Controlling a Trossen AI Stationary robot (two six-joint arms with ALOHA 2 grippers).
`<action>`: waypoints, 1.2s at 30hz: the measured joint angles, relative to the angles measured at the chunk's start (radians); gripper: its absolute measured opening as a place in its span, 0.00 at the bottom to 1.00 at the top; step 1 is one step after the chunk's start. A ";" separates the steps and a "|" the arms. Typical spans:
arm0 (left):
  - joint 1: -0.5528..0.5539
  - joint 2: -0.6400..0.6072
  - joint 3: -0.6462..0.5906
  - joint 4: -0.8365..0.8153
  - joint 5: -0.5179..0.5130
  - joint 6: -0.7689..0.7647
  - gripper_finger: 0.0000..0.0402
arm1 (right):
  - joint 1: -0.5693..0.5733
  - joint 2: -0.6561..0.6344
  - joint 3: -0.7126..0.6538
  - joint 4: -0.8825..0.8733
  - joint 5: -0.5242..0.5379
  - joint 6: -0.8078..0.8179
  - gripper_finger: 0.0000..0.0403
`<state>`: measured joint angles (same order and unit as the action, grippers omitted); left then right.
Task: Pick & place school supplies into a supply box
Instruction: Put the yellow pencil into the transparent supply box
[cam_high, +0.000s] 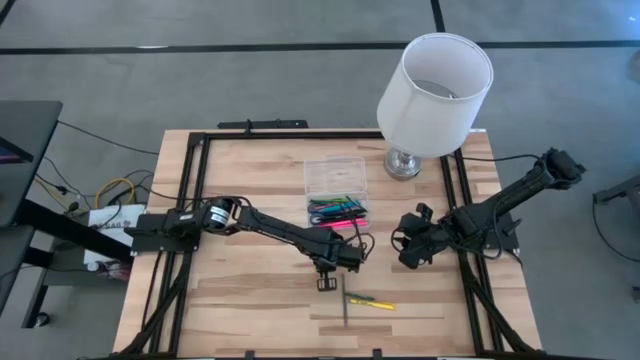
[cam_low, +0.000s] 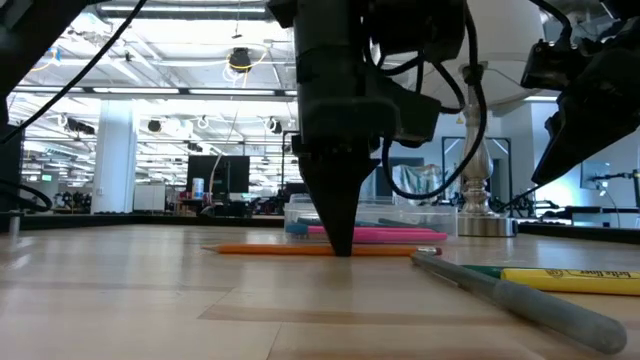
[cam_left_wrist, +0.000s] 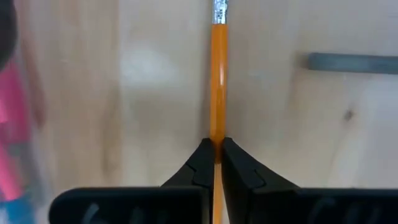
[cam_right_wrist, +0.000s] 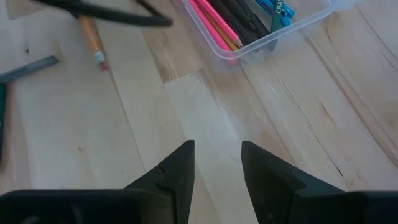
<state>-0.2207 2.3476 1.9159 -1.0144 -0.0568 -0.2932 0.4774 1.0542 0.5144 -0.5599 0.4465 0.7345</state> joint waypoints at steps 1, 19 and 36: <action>0.000 0.001 0.007 -0.009 -0.005 0.000 0.00 | 0.000 0.000 0.000 0.000 0.000 0.000 0.31; 0.004 0.001 0.056 -0.059 -0.123 0.024 0.01 | 0.000 0.000 0.000 0.000 0.000 0.000 0.31; 0.036 0.018 0.057 0.148 -0.038 0.182 0.33 | -0.001 0.000 0.000 0.000 0.026 0.000 0.31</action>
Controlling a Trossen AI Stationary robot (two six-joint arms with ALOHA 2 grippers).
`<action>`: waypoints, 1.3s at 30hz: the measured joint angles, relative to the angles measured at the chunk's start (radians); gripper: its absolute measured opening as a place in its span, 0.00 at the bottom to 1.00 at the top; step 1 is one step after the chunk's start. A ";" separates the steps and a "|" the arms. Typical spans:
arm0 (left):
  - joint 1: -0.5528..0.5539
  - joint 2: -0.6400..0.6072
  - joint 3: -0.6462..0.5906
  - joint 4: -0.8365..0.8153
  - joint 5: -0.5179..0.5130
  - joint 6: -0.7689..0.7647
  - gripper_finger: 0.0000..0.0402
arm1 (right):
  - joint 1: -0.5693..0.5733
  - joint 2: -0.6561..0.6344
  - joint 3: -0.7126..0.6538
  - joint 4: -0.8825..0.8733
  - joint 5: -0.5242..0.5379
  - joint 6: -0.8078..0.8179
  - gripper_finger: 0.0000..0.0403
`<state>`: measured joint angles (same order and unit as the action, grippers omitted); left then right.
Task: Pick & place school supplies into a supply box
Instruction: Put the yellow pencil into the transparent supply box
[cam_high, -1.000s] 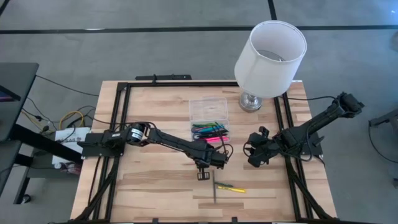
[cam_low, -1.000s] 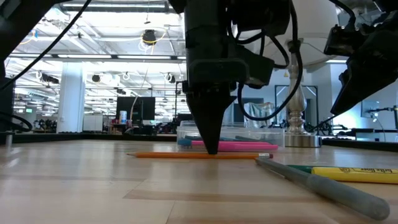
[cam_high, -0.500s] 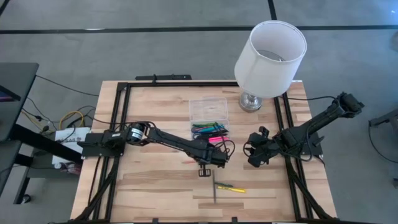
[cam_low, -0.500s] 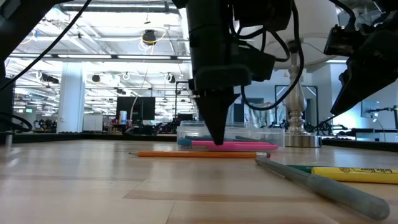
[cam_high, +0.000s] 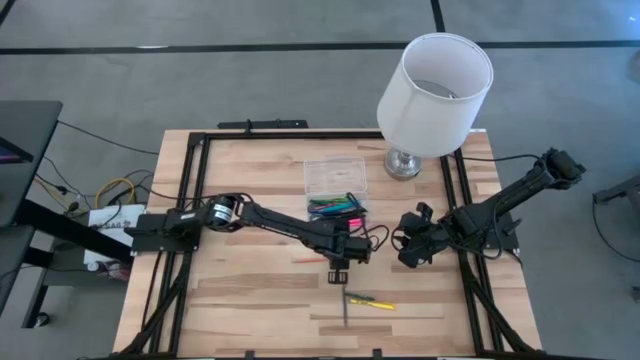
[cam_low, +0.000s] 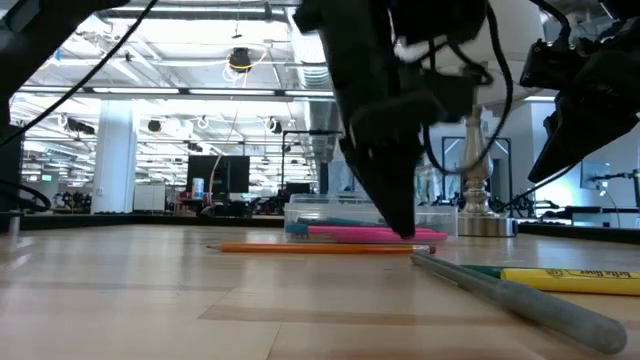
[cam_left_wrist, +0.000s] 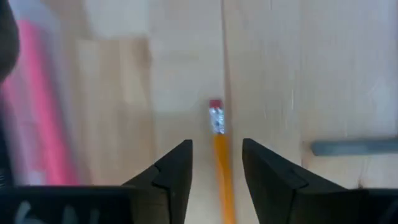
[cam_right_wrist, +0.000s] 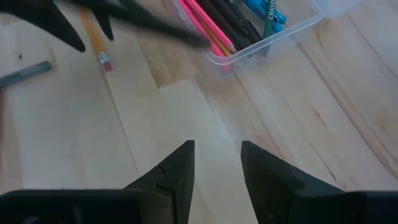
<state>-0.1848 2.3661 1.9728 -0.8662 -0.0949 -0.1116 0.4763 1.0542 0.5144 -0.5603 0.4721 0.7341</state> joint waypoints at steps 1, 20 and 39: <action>0.003 0.015 0.000 0.001 0.021 0.001 0.34 | 0.000 0.000 0.000 0.000 0.000 0.000 0.31; -0.001 0.052 0.003 -0.015 0.091 -0.036 0.02 | 0.000 0.000 0.000 -0.003 0.004 0.010 0.31; 0.009 0.063 0.078 0.011 0.191 -0.059 0.00 | 0.000 0.000 0.000 0.001 0.006 0.028 0.31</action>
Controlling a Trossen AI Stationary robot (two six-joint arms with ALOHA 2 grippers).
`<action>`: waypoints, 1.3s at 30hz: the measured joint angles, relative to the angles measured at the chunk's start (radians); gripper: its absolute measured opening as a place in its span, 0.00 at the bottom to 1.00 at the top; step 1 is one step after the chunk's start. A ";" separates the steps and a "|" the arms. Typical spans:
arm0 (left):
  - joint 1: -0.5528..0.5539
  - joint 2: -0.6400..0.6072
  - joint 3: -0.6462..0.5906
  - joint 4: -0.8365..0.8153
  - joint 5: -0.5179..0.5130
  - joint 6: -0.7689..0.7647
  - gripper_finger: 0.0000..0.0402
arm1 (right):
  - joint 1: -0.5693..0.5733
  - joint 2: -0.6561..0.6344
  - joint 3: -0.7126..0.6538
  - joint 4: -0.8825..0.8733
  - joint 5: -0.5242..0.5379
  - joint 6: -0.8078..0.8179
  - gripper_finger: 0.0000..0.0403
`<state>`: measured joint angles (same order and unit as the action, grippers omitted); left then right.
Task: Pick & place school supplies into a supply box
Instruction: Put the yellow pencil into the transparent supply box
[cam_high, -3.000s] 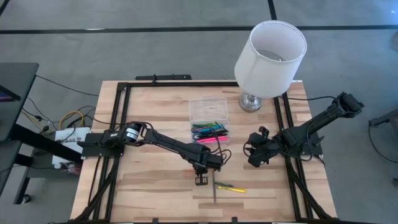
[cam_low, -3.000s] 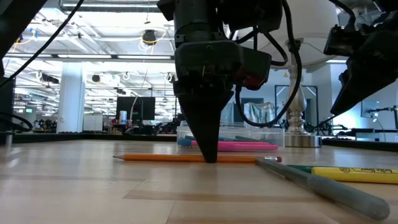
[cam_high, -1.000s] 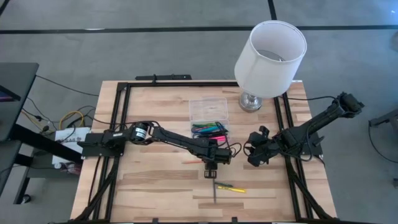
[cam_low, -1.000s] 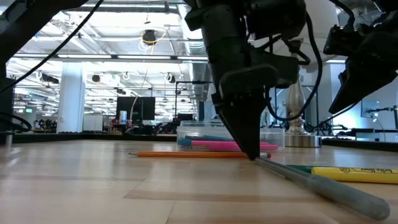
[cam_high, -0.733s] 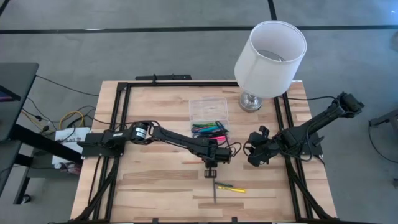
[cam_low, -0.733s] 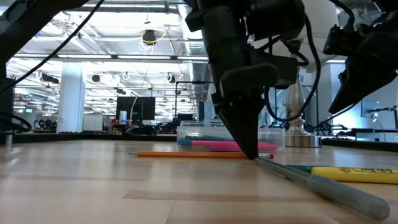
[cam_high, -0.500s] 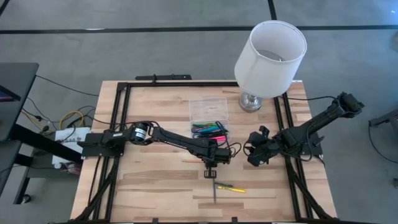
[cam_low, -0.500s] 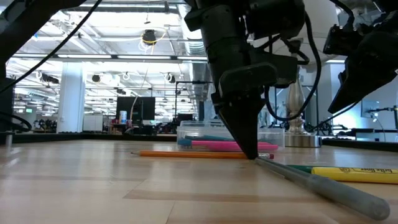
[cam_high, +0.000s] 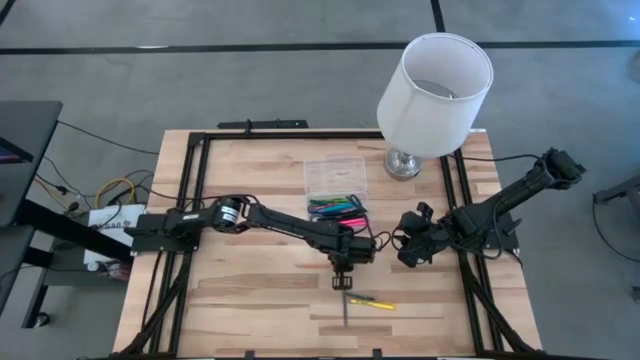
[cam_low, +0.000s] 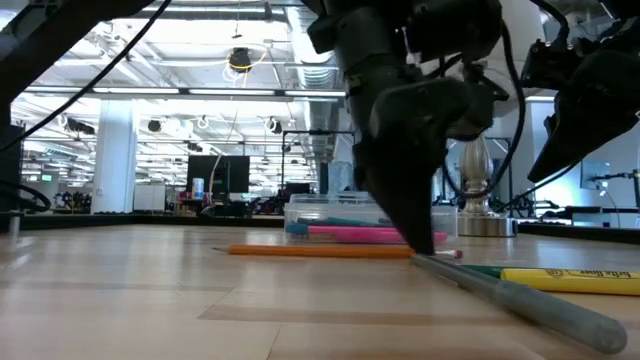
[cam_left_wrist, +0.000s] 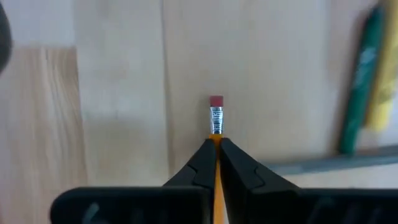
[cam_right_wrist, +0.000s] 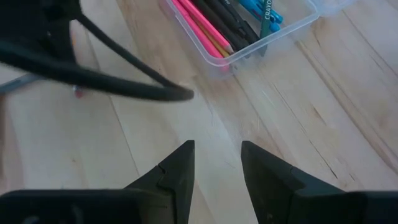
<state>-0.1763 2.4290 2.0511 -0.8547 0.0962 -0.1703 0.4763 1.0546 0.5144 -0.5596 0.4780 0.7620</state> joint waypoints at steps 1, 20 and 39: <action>0.004 0.000 0.013 0.002 0.000 0.000 0.00 | 0.000 0.000 0.000 0.000 0.000 0.000 0.31; 0.030 -0.005 0.113 -0.248 -0.188 -0.029 0.00 | 0.002 0.000 0.000 0.000 -0.009 -0.001 0.31; 0.024 -0.008 0.103 -0.538 -0.326 -0.085 0.24 | 0.071 0.000 0.000 0.004 -0.015 0.000 0.31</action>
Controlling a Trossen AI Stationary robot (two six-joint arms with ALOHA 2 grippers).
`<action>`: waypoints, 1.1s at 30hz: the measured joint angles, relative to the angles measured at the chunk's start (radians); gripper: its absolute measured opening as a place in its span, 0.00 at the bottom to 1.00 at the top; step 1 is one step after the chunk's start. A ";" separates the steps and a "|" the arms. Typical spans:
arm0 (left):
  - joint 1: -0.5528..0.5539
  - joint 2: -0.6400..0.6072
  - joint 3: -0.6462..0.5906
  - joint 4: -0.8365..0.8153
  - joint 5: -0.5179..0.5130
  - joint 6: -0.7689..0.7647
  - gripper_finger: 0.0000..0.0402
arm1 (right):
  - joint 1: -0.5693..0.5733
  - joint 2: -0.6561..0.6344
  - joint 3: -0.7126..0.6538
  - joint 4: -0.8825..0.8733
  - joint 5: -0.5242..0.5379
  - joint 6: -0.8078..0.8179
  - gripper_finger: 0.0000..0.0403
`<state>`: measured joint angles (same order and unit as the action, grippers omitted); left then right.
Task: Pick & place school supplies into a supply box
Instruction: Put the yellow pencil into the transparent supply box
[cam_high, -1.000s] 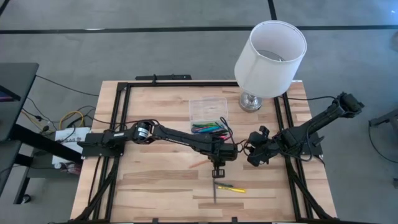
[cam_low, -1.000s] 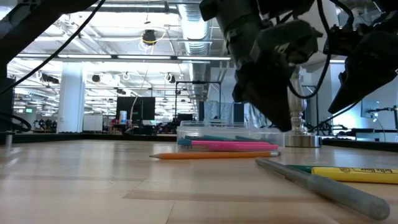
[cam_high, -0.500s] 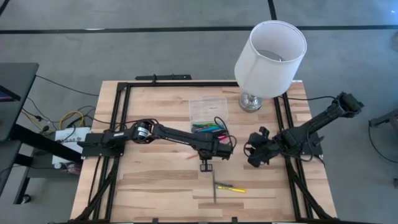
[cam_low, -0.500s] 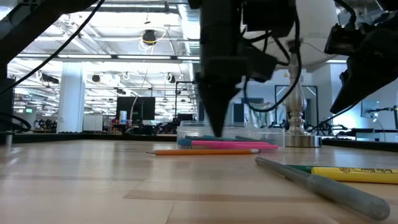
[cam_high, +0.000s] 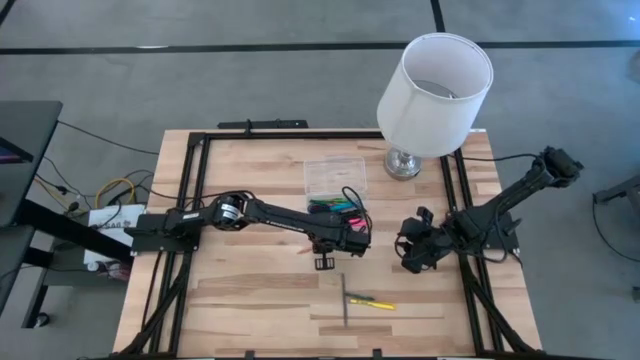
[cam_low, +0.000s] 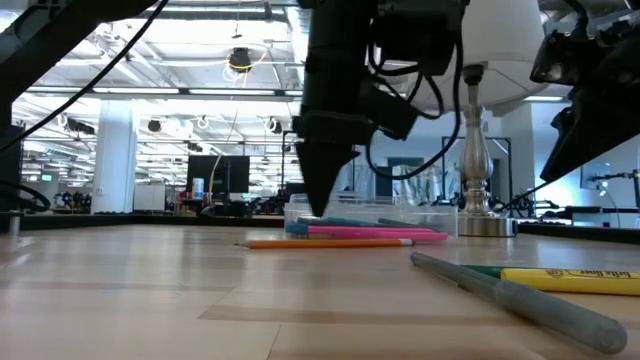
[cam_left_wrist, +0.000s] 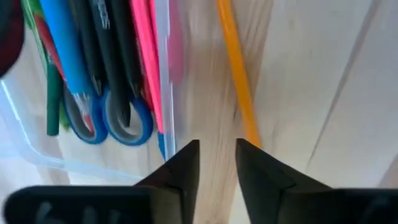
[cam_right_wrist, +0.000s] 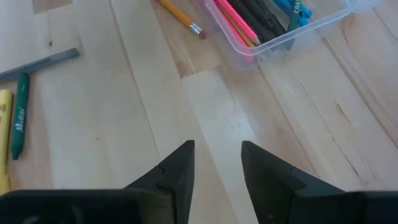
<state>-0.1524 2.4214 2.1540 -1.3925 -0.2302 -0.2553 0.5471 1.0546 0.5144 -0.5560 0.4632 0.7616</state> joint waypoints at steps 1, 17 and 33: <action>0.000 0.000 0.000 -0.008 0.007 -0.003 0.26 | 0.003 0.000 0.000 0.000 0.000 0.000 0.31; -0.065 -0.008 0.000 0.010 -0.072 -0.059 0.40 | 0.009 0.000 0.000 -0.004 0.012 -0.010 0.31; -0.092 -0.201 0.001 0.023 -0.182 -0.102 0.40 | 0.007 0.000 -0.003 -0.005 0.016 -0.010 0.31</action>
<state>-0.2440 2.2199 2.1551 -1.3698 -0.4124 -0.3573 0.5541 1.0546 0.5113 -0.5612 0.4789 0.7513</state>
